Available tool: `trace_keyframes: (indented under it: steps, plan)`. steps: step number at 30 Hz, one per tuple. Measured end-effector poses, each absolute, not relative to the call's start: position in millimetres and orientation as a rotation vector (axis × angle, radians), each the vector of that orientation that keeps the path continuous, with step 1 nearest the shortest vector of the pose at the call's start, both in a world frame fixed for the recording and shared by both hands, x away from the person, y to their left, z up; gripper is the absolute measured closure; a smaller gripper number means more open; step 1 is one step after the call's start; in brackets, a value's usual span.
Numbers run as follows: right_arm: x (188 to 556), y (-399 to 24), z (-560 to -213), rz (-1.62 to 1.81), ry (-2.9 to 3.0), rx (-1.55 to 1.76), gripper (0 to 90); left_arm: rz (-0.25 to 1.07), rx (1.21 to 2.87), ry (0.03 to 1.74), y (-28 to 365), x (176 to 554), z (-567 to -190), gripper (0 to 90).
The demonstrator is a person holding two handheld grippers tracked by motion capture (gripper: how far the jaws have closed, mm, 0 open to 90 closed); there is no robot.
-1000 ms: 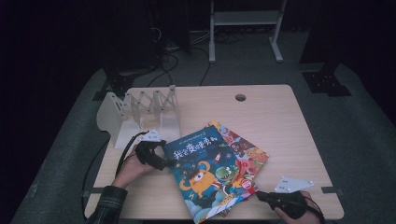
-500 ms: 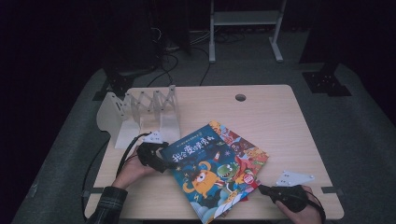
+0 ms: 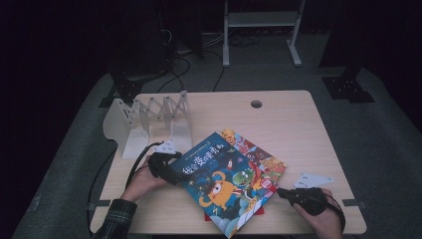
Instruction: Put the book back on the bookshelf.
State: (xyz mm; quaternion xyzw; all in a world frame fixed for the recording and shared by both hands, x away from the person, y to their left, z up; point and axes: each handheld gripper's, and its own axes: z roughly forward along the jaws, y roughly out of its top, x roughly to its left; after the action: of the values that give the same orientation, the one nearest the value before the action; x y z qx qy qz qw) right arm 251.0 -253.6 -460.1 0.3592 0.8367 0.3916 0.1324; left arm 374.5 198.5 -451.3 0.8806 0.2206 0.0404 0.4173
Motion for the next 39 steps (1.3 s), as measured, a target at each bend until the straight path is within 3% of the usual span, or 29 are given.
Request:
trace_keyframes:
  steps: [39]
  plan:
    - [291.2, -257.8, -450.8, 1.102, 2.327, 1.127, 89.8, 0.106, 2.226, 0.535, 198.2, 360.7, -449.3, 0.0]
